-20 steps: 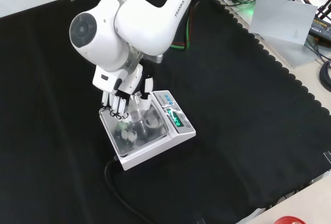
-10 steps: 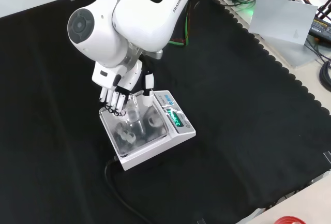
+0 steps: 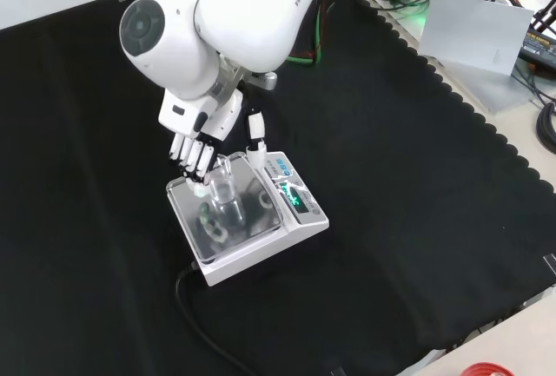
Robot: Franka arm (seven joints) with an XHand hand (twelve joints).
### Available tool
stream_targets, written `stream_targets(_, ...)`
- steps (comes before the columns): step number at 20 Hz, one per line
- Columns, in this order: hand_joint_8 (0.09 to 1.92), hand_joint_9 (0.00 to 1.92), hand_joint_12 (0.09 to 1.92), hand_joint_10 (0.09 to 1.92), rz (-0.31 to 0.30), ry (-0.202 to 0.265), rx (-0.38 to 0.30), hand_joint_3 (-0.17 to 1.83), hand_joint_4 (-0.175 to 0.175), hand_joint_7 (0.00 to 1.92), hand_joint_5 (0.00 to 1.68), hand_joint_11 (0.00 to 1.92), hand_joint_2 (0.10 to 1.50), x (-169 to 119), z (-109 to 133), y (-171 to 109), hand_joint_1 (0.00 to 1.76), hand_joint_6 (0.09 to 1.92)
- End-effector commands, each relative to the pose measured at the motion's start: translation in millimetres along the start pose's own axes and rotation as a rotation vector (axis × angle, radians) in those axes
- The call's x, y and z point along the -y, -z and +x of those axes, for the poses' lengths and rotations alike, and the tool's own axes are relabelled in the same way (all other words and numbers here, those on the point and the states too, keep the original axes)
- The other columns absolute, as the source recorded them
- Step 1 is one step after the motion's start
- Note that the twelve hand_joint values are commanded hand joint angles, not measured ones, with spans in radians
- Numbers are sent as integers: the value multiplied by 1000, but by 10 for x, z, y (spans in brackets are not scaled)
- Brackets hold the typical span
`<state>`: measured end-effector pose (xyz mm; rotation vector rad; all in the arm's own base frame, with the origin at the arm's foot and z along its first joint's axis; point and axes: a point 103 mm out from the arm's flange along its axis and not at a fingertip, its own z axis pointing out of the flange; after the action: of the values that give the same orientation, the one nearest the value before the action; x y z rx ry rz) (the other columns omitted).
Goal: Put the beaker on the electronic balance.
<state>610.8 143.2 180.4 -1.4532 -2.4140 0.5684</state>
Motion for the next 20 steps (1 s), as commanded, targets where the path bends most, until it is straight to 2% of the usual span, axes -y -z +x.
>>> stream_targets(1,707,295,1443,825,-76,-11,-4,-175,-38,152,146,201,867,95,-27,129,752,157)
stream_targets(4,691,230,1461,837,-87,-17,-13,-175,-29,80,121,157,862,85,-26,143,745,97)
stream_targets(6,685,194,1468,844,-115,-17,-7,-175,-24,51,107,128,860,97,-19,181,739,87)
stream_targets(11,692,197,1472,854,-144,-16,15,-175,-27,71,136,115,861,204,-9,304,736,87)
stream_targets(16,701,222,1473,859,-178,-22,51,-174,-34,104,182,122,865,482,-36,505,738,87)
stream_targets(20,688,318,1450,824,-210,-26,75,-175,-39,184,248,165,871,771,-42,656,740,87)
